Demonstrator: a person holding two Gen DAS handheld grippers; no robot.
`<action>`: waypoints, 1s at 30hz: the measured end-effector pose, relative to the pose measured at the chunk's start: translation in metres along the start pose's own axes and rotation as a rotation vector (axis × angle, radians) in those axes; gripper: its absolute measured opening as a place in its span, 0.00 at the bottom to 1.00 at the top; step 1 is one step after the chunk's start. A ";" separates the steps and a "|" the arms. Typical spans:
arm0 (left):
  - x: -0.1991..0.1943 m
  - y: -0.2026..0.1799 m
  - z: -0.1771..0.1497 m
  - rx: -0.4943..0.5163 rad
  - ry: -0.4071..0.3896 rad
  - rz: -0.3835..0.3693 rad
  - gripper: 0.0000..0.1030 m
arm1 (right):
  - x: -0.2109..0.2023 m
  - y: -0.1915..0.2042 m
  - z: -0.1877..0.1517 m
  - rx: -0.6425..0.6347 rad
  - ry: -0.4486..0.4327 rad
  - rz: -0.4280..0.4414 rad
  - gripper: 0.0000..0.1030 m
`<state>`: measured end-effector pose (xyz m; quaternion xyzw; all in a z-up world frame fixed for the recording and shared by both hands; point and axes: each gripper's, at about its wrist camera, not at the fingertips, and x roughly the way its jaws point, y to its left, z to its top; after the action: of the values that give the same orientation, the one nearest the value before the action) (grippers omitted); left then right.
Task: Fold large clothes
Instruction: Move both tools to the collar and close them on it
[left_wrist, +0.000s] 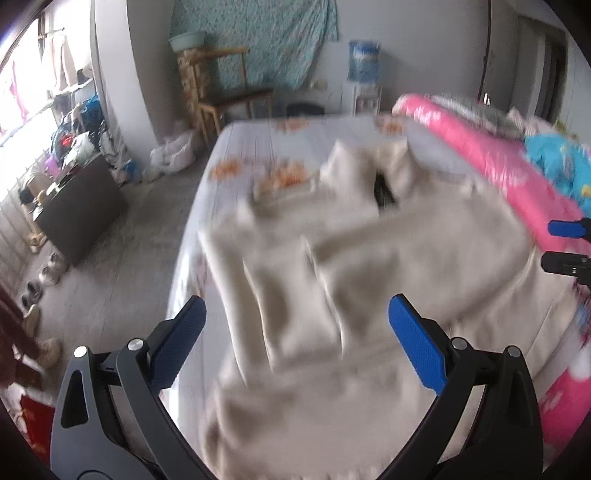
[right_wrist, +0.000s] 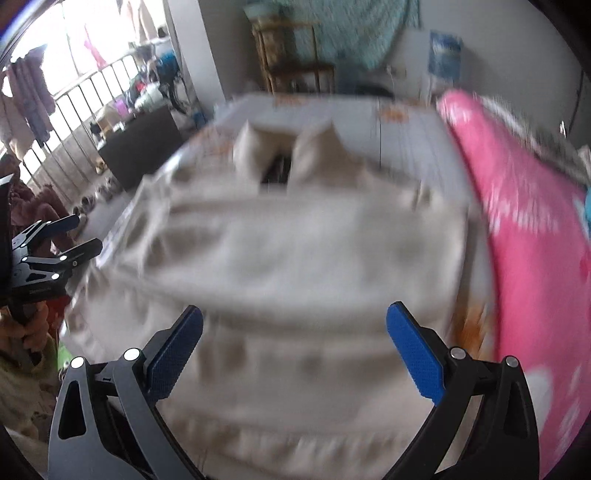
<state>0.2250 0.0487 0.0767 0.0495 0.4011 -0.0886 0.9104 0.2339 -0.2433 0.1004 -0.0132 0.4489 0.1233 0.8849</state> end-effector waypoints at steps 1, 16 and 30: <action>0.004 0.004 0.020 0.002 -0.021 -0.020 0.93 | 0.000 -0.001 0.014 -0.015 -0.013 0.007 0.94; 0.209 -0.013 0.172 -0.176 0.182 -0.224 0.74 | 0.195 -0.068 0.188 0.140 0.154 0.019 0.78; 0.180 -0.036 0.152 -0.015 0.128 -0.304 0.09 | 0.154 -0.049 0.139 -0.030 0.138 0.156 0.11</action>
<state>0.4470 -0.0329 0.0456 -0.0130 0.4617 -0.2191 0.8595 0.4423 -0.2404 0.0558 0.0002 0.5064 0.1974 0.8394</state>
